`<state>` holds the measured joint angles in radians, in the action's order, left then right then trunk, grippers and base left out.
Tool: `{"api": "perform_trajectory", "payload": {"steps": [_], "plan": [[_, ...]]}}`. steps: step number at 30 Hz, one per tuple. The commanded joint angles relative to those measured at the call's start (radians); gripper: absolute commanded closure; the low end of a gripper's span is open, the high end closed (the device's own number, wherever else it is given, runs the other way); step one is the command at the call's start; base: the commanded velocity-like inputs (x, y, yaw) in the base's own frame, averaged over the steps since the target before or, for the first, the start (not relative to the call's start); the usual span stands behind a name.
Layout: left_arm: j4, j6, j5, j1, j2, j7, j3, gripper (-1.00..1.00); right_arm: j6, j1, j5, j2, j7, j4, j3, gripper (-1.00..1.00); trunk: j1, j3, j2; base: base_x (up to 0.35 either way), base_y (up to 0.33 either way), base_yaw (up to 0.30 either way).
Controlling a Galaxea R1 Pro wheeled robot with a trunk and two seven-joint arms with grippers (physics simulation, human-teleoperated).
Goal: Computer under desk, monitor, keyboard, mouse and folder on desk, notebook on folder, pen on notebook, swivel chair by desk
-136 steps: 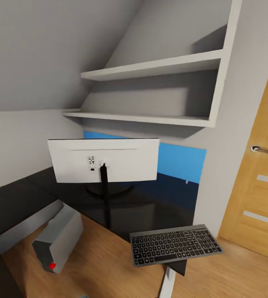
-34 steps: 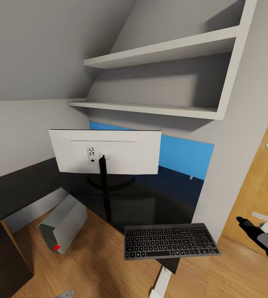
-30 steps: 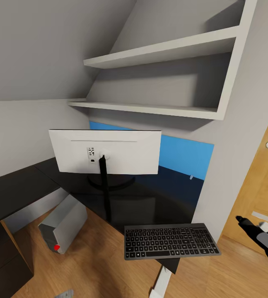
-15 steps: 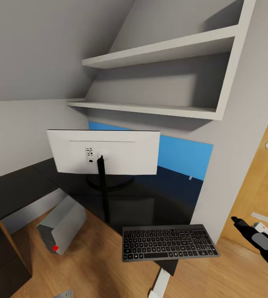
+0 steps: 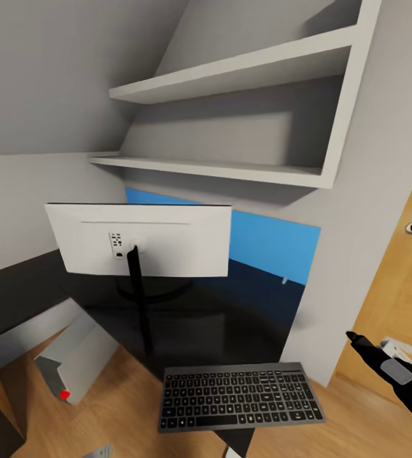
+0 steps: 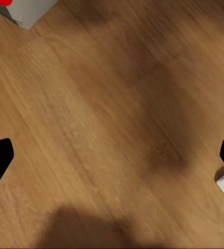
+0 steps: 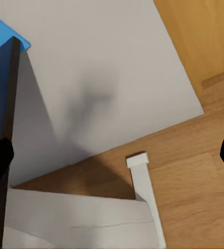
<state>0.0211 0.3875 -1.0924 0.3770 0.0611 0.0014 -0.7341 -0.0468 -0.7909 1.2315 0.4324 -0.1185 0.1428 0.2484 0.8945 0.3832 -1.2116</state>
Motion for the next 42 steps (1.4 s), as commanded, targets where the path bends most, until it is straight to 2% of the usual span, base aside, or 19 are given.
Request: {"api": "perform_trajectory", "payload": {"steps": [1, 7, 10, 11, 13, 14, 16, 17, 20, 21, 24, 27, 33, 37, 39, 42], "plan": [[0.001, 0.002, -0.009, 0.000, 0.000, 0.000, -0.008, -1.00, -0.003, -0.001, 0.010, -0.001, -0.006, -0.001, 0.008, -1.00, 0.000, 0.001, -0.001, 0.116, -0.115, 0.000], [0.000, 0.003, -0.009, 0.000, 0.001, 0.000, -0.008, -1.00, -0.026, -0.001, 0.010, -0.008, -0.017, -0.004, 0.008, -1.00, 0.000, 0.001, -0.001, 0.057, -0.057, 0.000], [0.000, 0.003, -0.010, 0.000, 0.002, -0.002, -0.008, -1.00, -0.083, -0.001, 0.010, -0.011, -0.020, -0.005, 0.008, -1.00, 0.000, 0.001, -0.001, 0.016, -0.016, 0.000], [0.000, 0.003, -0.010, 0.000, 0.002, -0.002, -0.007, -1.00, -0.123, -0.001, 0.010, -0.012, -0.023, -0.005, 0.008, -1.00, 0.000, 0.001, -0.001, 0.010, -0.010, 0.000], [0.000, 0.003, -0.010, 0.000, 0.002, -0.002, -0.007, -1.00, -0.143, -0.001, 0.010, -0.012, -0.026, -0.005, 0.007, -1.00, 0.000, 0.001, -0.001, 0.007, -0.007, 0.000], [0.000, 0.004, -0.010, 0.000, 0.002, -0.001, -0.007, -1.00, -0.186, -0.001, 0.008, -0.012, -0.041, -0.005, 0.007, -1.00, 0.000, 0.001, -0.001, 0.004, -0.004, 0.000], [0.000, 0.004, -0.010, 0.000, 0.003, -0.001, -0.007, -1.00, -0.220, -0.001, 0.007, -0.012, -0.066, -0.005, 0.007, -1.00, 0.000, 0.001, -0.001, 0.003, -0.003, 0.000], [0.000, 0.004, -0.010, 0.000, 0.009, 0.000, -0.007, -1.00, -0.256, -0.001, 0.006, -0.009, -0.106, -0.007, 0.007, -1.00, 0.000, 0.001, -0.001, 0.001, -0.001, 0.000], [0.000, 0.004, -0.011, 0.000, 0.016, 0.000, -0.008, -1.00, -0.284, -0.001, 0.006, -0.002, -0.136, -0.011, 0.008, -1.00, 0.000, 0.001, -0.001, 0.000, 0.000, 0.000], [0.000, 0.003, -0.012, 0.000, 0.022, 0.001, -0.007, -1.00, -0.329, -0.001, 0.006, 0.007, -0.160, -0.015, 0.008, -1.00, 0.000, 0.001, -0.001, 0.000, 0.000, 0.000], [0.000, 0.002, -0.013, 0.000, 0.031, 0.001, -0.007, -1.00, -0.366, -0.001, 0.005, 0.010, -0.175, -0.016, 0.008, -1.00, 0.000, 0.001, -0.001, 0.000, 0.000, 0.000], [0.000, 0.001, -0.014, 0.000, 0.052, 0.002, -0.006, -1.00, -0.419, -0.001, 0.005, 0.014, -0.214, -0.017, 0.008, -1.00, 0.000, 0.001, -0.001, 0.000, 0.000, 0.000], [0.000, 0.000, -0.015, 0.000, 0.060, 0.002, -0.006, -1.00, -0.451, -0.001, -0.005, 0.024, -0.299, -0.017, 0.009, -1.00, 0.000, 0.001, -0.001, 0.000, 0.000, 0.000], [0.000, 0.000, -0.014, 0.000, 0.058, 0.002, -0.006, -1.00, -0.460, -0.001, -0.043, 0.028, -0.355, -0.017, 0.009, -1.00, 0.000, 0.001, -0.001, 0.000, 0.000, 0.000], [0.000, 0.000, -0.014, 0.000, 0.057, 0.001, -0.007, -1.00, -0.464, -0.001, -0.074, 0.029, -0.401, -0.017, 0.009, -1.00, 0.000, 0.001, -0.001, 0.000, 0.000, 0.000], [0.000, 0.000, -0.014, 0.000, 0.058, 0.000, -0.006, -1.00, -0.464, 0.000, -0.084, 0.029, -0.438, -0.017, 0.009, -1.00, 0.000, 0.001, -0.001, 0.000, 0.000, 0.000]]}}
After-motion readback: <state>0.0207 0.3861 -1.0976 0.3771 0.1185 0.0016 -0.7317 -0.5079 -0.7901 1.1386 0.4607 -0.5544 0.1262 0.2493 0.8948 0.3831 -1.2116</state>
